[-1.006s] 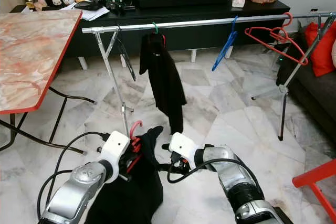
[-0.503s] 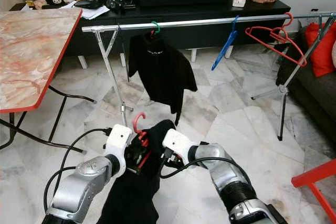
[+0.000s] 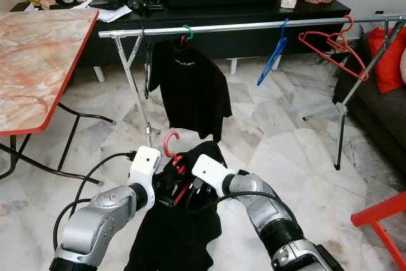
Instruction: Hang hanger
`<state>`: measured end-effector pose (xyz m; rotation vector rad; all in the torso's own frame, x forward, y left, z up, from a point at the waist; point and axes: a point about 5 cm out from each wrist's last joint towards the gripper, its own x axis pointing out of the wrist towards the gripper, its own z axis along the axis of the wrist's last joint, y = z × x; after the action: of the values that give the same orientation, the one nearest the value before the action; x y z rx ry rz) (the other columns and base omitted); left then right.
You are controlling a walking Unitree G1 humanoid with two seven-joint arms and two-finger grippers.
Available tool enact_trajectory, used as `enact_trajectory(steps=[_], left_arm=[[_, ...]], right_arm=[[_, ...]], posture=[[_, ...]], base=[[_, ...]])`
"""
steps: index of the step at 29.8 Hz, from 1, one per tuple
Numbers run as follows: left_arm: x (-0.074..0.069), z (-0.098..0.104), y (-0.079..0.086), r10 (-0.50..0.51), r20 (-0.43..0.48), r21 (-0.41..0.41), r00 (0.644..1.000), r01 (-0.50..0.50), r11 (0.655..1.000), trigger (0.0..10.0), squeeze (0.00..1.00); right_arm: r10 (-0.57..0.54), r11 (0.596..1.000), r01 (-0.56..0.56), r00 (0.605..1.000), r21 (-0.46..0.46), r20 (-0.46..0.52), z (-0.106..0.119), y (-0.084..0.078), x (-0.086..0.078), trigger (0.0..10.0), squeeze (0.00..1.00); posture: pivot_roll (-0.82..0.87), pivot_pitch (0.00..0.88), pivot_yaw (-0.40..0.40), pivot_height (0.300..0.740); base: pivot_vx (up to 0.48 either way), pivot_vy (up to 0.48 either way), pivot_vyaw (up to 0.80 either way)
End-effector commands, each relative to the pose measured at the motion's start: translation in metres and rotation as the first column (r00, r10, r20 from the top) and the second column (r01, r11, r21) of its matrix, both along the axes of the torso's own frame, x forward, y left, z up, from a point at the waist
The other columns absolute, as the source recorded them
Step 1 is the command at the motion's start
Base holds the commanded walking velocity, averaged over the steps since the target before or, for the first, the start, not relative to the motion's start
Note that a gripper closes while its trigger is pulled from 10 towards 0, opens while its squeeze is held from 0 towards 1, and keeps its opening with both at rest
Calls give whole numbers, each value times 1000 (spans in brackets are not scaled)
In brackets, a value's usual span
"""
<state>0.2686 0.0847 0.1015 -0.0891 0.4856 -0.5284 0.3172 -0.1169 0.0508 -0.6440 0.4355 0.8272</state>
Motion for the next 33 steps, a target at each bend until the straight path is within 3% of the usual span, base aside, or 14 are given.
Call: enact_trajectory(steps=[1, 2, 3, 4, 5, 6, 27, 29, 30, 32, 33], left_arm=[[4, 14, -2, -5, 49, -7, 999, 5, 1000, 10000, 0], [3, 14, -2, -6, 50, -3, 999, 6, 1000, 10000, 0], [3, 14, -2, -6, 50, -3, 999, 6, 1000, 10000, 0], [3, 14, -2, -5, 50, -1, 999, 5, 1000, 10000, 0], [3, 14, -1, -5, 49, 0, 999, 5, 1000, 10000, 0], [3, 15, -1, -4, 48, 1, 999, 3, 1000, 10000, 0], [5, 27, -2, -11, 68, -25, 998, 13, 1000, 10000, 0], [5, 27, -2, -12, 68, -26, 998, 14, 1000, 10000, 0], [5, 28, -2, -14, 68, -28, 998, 16, 999, 10000, 0], [5, 28, -2, -14, 68, -28, 998, 16, 999, 10000, 0], [4, 28, -3, -15, 67, -28, 998, 17, 999, 10000, 0]], right_arm=[[1, 1000, 0, 1000, -26, 28, 5, -1, 4, 10000, 0], [-13, 999, 14, 999, -29, 36, 6, -2, 5, 8588, 0], [-13, 999, 14, 999, -29, 36, 6, -2, 5, 8588, 0], [-22, 999, 23, 999, -32, 41, 6, -4, 6, 4000, 0], [-25, 999, 27, 999, -35, 44, 7, -4, 6, 4000, 0], [-29, 999, 30, 999, -36, 46, 7, -4, 7, 0, 0], [-53, 999, 53, 999, -6, 8, 5, -3, 5, 0, 0], [-53, 999, 53, 999, -6, 8, 5, -3, 5, 510, 0], [-56, 998, 56, 998, -10, 10, 5, -4, 5, 4000, 0], [-57, 998, 57, 998, -12, 9, 5, -4, 5, 3922, 0], [-55, 998, 55, 998, -15, 9, 5, -4, 5, 5333, 0]], posture=[[10, 0, -2, 740], [10, 0, -2, 740], [10, 0, -2, 740], [10, 0, -1, 740], [11, 0, -2, 740], [12, 0, -3, 740], [17, 0, 3, 740], [17, 0, 3, 740], [19, 0, 0, 740], [19, 0, 0, 740], [22, 0, -2, 740]], base=[[0, 0, 0], [0, 0, 0], [0, 0, 0], [0, 0, 0], [0, 0, 0], [0, 0, 0], [0, 0, 0], [0, 0, 0], [0, 0, 0], [0, 0, 0], [0, 0, 0]])
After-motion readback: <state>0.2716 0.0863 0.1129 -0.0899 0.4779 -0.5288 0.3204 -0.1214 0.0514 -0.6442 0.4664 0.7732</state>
